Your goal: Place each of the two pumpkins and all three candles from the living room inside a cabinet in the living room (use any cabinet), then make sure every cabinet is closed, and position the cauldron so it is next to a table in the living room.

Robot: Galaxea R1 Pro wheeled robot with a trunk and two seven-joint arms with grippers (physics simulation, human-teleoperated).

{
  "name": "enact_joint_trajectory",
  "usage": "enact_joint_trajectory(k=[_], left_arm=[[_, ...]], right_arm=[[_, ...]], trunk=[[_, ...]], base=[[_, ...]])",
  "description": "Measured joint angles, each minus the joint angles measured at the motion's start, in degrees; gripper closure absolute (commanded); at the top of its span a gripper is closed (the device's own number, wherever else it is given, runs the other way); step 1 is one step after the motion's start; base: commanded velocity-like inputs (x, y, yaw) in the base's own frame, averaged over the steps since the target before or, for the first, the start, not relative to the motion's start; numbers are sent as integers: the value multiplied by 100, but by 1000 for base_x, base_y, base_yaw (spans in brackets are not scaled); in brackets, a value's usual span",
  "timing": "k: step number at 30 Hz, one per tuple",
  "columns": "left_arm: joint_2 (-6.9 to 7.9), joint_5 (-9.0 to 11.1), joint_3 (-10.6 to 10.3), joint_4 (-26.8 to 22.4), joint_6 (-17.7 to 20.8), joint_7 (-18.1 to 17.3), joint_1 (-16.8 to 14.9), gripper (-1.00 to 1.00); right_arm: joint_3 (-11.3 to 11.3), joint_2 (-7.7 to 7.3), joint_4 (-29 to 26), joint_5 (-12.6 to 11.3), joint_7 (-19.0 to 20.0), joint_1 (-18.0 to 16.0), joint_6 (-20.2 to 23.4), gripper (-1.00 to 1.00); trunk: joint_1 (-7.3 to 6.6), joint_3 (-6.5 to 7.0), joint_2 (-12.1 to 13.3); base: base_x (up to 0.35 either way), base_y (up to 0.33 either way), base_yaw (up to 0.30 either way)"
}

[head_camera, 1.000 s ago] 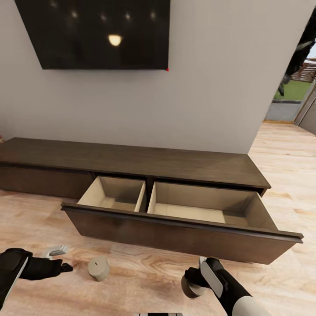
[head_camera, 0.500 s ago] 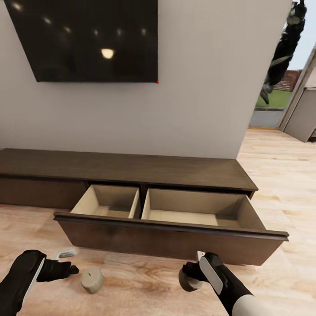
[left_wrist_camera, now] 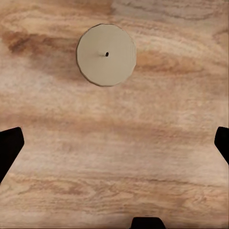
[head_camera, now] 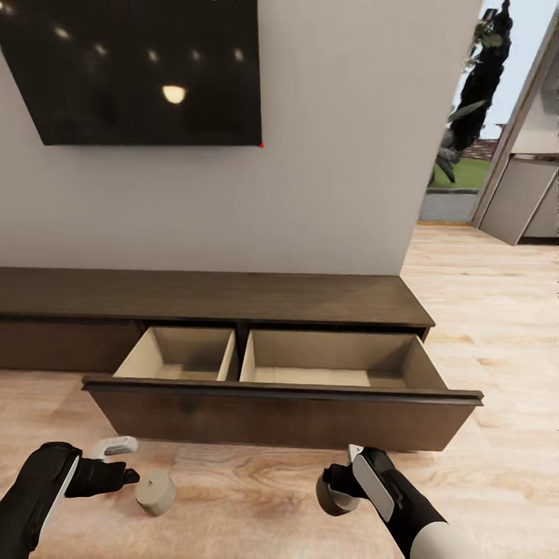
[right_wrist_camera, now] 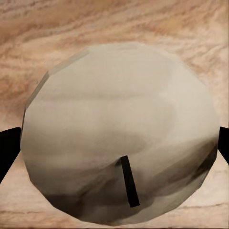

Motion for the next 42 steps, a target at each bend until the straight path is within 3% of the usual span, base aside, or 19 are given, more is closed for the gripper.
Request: enact_joint_trajectory(k=[5,11,17,20,26,29,34,40,42], left_arm=[[0,0,-3,0,-12,11,0,-100],[-8,0,-1,14,-309,27,0,-100],[-9,0,0,18,-353,30,0,-100],[-15,1,0,18,-366,34,0,-100],[-74,-2,0,20,-401,38,0,-100],[-77,-3,0,22,-405,39,0,-100],[-79,-7,0,26,-408,39,0,-100],[-79,-6,0,51,-409,39,0,-100],[-79,-6,0,52,-412,39,0,-100]], right_arm=[[5,6,-2,-2,0,0,-2,100],[16,14,-52,-19,15,13,139,100],[14,3,-789,-80,108,139,555,100],[17,3,-1011,-130,630,179,658,100],[19,3,-1093,-74,2327,193,650,100],[73,12,-1097,-70,2770,194,637,100],[335,172,-1118,-24,3047,195,608,100],[378,223,-1158,-64,3086,188,682,100],[364,226,-1319,-102,3098,186,946,100]], trunk=[[0,0,0],[0,0,0],[0,0,0],[0,0,0],[0,0,0],[0,0,0],[0,0,0],[0,0,0],[3,-21,-1]], base=[[-60,0,-1],[-6,0,0],[0,0,0],[0,0,0],[0,0,0],[0,0,0],[0,0,0],[0,0,0],[0,0,0]])
